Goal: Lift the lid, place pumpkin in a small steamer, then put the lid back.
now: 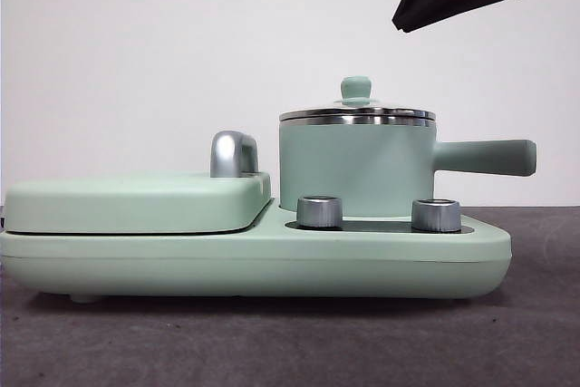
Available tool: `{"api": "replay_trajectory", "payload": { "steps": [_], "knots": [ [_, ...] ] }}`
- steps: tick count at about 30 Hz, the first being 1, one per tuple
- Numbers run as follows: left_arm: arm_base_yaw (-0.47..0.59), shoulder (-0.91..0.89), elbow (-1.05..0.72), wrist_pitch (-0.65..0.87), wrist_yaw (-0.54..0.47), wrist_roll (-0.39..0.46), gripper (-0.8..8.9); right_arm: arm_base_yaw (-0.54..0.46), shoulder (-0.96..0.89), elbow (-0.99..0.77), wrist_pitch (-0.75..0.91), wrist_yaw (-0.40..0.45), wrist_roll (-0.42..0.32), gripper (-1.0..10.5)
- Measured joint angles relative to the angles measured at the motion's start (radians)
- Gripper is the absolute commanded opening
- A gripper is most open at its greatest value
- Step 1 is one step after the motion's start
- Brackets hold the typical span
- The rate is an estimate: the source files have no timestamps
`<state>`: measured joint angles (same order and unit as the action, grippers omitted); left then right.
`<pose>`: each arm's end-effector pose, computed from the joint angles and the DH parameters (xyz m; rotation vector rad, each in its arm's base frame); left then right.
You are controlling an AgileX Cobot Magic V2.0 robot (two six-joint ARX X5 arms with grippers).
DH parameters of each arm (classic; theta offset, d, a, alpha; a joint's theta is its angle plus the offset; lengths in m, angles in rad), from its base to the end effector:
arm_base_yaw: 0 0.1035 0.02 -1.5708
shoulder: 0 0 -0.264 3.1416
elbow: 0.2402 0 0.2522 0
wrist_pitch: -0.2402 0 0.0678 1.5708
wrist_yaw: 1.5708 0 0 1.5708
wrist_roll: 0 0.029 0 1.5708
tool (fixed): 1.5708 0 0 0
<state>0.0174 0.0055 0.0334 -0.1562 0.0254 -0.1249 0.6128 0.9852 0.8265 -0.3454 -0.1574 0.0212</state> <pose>0.0952 0.0009 0.1594 -0.1275 0.1286 0.0000 0.1691 0.1244 0.2975 -0.0969 0.5111 0.7480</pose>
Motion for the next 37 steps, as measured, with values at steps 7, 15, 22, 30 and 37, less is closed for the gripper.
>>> {"api": "replay_trajectory", "payload": {
  "steps": [7,15,22,30,37],
  "knots": [
    [-0.001,-0.001,-0.001,-0.009,0.000,0.002,0.07,0.000,0.000,0.000,0.000,0.000,0.000,0.4],
    [-0.040,-0.001,-0.001,-0.012,0.000,0.001,0.07,0.000,0.000,0.000,0.000,0.000,0.000,0.4],
    [-0.039,-0.001,-0.001,-0.012,0.000,0.001,0.07,0.000,0.000,0.000,0.000,0.000,0.000,0.4],
    [-0.039,-0.001,-0.001,-0.012,0.000,0.001,0.07,0.000,0.000,0.000,0.000,0.008,-0.023,0.4],
    [-0.039,-0.001,-0.001,-0.012,0.000,0.001,0.07,-0.061,-0.050,-0.001,-0.002,0.081,-0.156,0.4]
  ]
}}
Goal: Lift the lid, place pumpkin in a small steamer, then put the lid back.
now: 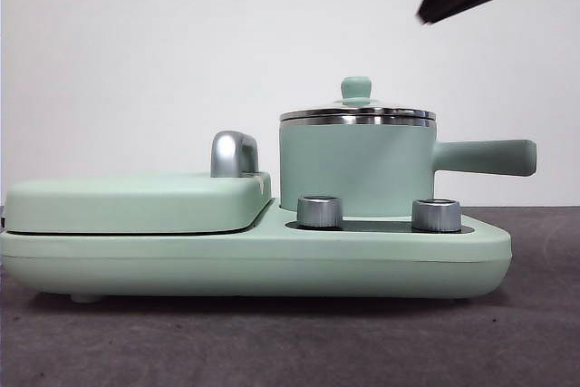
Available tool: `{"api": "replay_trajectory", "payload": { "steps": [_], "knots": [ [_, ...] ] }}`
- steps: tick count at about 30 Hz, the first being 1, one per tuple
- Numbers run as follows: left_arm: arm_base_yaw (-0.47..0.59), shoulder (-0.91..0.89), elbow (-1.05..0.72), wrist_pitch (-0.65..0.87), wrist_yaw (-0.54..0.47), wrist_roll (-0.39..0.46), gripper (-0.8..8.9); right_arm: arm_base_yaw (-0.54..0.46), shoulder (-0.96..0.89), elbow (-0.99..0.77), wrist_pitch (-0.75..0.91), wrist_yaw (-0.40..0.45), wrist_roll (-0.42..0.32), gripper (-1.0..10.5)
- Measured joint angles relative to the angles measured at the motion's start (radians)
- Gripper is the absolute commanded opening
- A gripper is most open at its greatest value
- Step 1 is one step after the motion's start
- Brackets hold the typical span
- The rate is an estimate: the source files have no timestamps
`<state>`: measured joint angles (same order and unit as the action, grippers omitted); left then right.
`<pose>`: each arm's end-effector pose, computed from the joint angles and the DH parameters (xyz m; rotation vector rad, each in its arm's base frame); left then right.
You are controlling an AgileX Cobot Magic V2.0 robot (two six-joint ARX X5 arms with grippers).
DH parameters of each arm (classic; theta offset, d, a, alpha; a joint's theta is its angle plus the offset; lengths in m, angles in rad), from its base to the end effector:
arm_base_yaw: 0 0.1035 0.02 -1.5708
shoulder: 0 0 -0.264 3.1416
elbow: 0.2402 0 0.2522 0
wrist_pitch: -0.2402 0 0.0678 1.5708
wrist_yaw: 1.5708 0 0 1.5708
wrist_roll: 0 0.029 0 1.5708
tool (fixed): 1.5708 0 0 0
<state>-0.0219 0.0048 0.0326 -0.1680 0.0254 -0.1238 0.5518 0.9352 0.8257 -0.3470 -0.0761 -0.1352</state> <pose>0.0950 -0.0028 0.1580 -0.1238 0.1430 -0.0385 0.1693 0.1068 0.3062 -0.2379 0.4090 0.6471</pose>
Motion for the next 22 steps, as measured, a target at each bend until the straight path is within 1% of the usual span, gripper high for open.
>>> {"api": "replay_trajectory", "payload": {
  "steps": [6,10,15,22],
  "knots": [
    [0.000,0.000,0.000,0.000,0.000,0.000,0.07,-0.145,-0.125,-0.055,0.022,0.001,-0.019,0.4],
    [0.000,0.000,0.000,0.000,0.000,0.000,0.07,-0.248,-0.238,-0.152,0.065,0.002,-0.022,0.4],
    [0.000,0.000,0.000,0.000,0.000,0.000,0.07,-0.332,-0.379,-0.292,0.117,0.002,-0.021,0.4],
    [0.000,0.000,0.000,0.000,0.000,0.000,0.07,-0.425,-0.606,-0.484,0.120,0.002,-0.017,0.4]
  ]
}}
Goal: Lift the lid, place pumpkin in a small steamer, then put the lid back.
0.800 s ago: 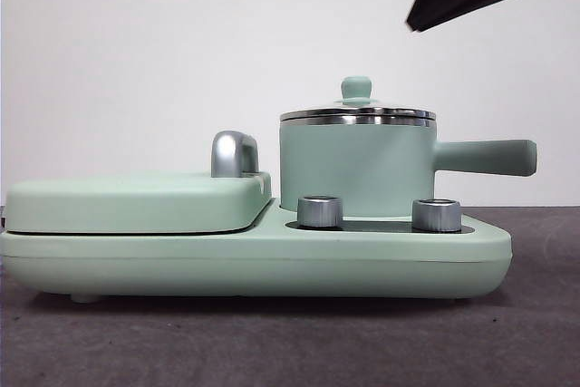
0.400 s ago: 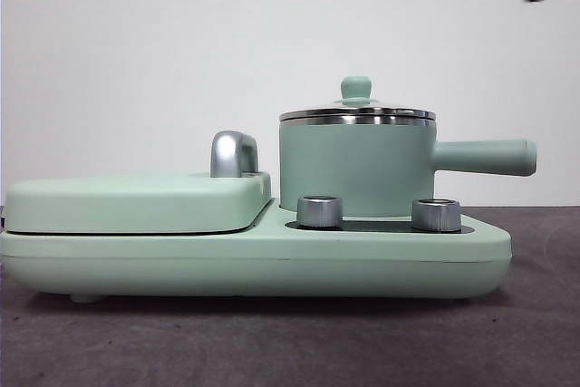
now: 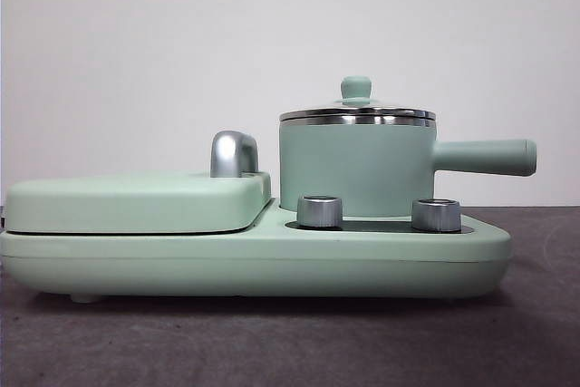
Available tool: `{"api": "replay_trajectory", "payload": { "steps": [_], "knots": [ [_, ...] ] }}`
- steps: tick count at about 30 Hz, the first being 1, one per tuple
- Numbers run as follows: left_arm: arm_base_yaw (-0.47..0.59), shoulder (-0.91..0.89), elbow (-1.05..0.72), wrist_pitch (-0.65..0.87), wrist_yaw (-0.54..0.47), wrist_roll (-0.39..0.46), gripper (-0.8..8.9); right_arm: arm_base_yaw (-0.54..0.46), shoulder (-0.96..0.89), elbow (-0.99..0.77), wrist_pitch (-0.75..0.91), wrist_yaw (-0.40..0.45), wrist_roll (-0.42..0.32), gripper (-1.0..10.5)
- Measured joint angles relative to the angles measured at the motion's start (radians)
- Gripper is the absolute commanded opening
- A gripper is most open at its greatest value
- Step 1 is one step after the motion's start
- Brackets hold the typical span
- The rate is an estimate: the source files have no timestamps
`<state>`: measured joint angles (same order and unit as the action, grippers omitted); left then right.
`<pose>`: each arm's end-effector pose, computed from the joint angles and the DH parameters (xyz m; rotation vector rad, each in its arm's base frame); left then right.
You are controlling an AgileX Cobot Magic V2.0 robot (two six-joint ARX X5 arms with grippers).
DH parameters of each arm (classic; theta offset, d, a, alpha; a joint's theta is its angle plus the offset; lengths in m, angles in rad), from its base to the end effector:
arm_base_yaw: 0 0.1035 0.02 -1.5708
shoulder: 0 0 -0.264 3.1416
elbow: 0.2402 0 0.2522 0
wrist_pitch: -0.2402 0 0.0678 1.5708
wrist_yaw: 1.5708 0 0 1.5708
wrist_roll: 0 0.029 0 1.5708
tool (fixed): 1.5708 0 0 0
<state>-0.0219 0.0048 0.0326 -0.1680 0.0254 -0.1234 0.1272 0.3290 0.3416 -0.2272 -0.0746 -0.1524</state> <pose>0.0950 -0.0028 0.1580 -0.1234 0.1429 -0.0385 0.1077 0.0160 0.2313 -0.1569 0.1992 0.2170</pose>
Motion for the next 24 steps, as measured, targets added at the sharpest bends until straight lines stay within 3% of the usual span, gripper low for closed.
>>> {"api": "replay_trajectory", "payload": {
  "steps": [12,24],
  "knots": [
    [0.000,0.000,0.000,0.000,0.000,0.000,0.07,-0.110,-0.288,-0.189,0.002,-0.001,0.034,0.4],
    [0.000,0.000,0.000,0.000,0.000,0.000,0.07,-0.109,-0.325,-0.291,0.063,-0.001,0.076,0.4]
  ]
}}
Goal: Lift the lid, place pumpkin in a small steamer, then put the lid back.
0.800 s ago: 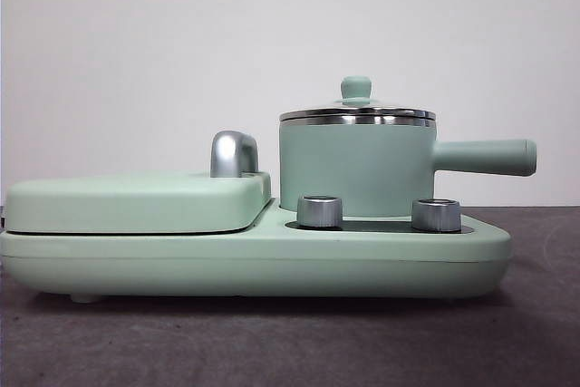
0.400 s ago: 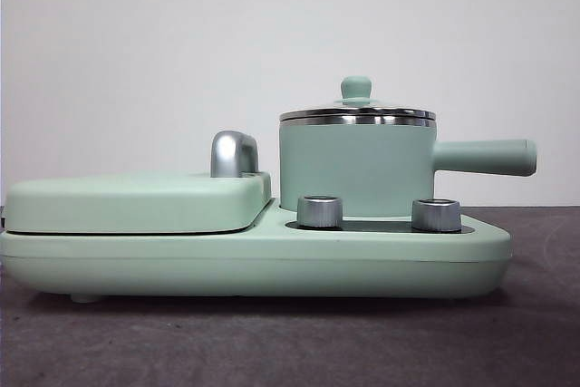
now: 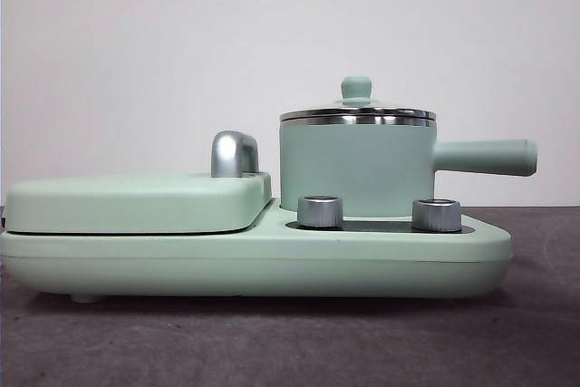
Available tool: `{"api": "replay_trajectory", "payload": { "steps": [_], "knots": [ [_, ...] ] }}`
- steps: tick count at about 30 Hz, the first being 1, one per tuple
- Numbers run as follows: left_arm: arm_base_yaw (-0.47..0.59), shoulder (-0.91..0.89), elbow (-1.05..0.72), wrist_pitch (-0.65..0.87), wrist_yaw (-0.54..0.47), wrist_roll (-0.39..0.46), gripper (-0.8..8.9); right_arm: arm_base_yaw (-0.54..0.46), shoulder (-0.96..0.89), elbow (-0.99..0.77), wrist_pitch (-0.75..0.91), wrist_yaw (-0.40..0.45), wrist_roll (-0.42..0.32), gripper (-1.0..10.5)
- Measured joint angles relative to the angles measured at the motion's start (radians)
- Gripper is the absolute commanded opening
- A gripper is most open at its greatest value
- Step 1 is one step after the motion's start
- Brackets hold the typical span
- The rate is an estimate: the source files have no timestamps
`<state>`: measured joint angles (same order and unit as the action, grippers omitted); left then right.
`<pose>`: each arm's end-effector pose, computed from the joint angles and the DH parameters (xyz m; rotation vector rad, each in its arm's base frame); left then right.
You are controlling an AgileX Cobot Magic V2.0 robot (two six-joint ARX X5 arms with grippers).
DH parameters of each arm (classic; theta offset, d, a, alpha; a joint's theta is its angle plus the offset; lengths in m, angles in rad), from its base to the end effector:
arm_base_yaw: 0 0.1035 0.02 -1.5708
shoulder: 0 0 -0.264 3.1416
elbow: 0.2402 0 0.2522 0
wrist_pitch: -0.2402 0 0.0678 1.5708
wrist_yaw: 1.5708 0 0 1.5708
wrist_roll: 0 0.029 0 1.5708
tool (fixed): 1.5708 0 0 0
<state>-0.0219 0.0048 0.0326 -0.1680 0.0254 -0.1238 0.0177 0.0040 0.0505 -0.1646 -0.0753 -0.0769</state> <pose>0.0950 -0.0028 0.1580 -0.1238 0.1430 -0.0385 0.0939 0.0038 0.1645 -0.0733 0.1145 0.0974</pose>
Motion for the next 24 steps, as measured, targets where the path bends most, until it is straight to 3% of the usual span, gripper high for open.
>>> {"api": "replay_trajectory", "payload": {
  "steps": [24],
  "knots": [
    [0.000,0.000,0.000,0.000,0.000,0.000,0.07,0.000,0.000,-0.034,0.059,-0.002,0.033,0.4]
  ]
}}
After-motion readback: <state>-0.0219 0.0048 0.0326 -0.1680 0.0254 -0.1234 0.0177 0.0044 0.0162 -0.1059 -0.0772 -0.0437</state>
